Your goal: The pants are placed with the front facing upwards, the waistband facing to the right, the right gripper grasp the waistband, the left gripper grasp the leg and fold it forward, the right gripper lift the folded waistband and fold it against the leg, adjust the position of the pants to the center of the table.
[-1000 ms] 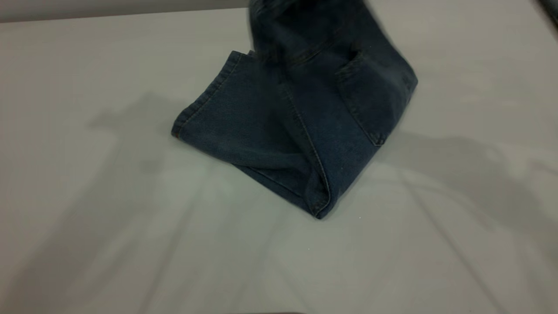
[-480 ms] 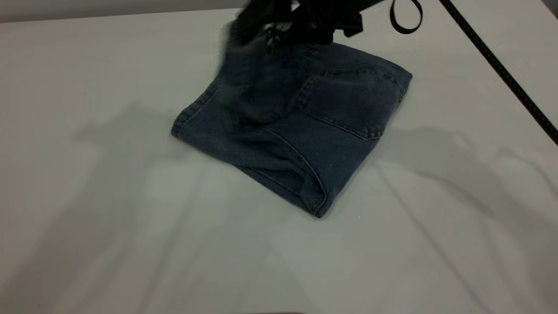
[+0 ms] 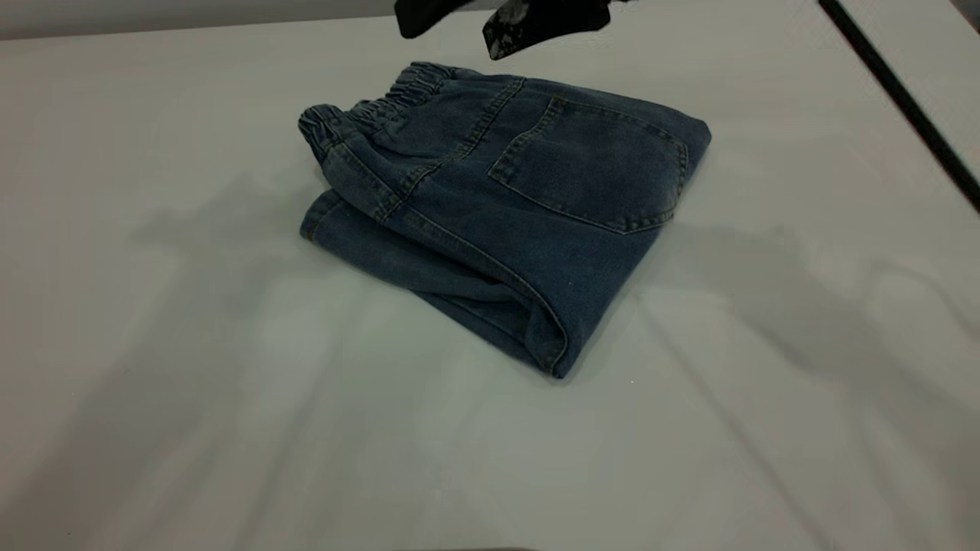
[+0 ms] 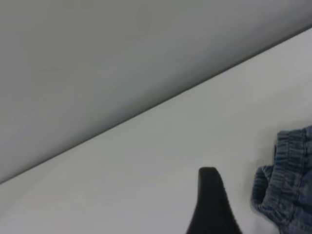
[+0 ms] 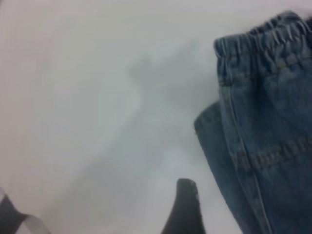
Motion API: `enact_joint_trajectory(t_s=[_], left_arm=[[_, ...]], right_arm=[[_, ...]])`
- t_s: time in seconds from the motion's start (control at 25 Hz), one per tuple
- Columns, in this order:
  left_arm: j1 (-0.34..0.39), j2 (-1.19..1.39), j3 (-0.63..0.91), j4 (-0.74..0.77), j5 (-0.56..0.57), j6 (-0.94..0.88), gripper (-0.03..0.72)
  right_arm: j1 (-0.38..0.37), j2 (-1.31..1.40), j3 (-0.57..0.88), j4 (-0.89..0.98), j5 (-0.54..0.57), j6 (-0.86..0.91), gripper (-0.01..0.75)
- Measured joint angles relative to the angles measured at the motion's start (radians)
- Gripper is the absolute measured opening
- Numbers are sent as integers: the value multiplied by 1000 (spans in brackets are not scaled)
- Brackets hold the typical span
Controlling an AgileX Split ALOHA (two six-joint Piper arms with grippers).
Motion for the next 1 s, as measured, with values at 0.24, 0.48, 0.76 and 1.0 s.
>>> enact_joint_trajectory(t_s=[0.24, 0.48, 0.76, 1.0], left_arm=[[0, 0, 0, 8, -23, 1, 441], [0, 0, 0, 23, -32, 1, 441], [0, 0, 0, 22, -29, 1, 441], [0, 0, 0, 20, -10, 1, 441]], right_arm=[[90, 95, -230, -584, 67, 746, 545], [137, 286, -514, -864, 227, 1255, 545], [135, 463, -627, -819, 288, 1555, 542], [134, 529, -635, -803, 282, 1710, 489]])
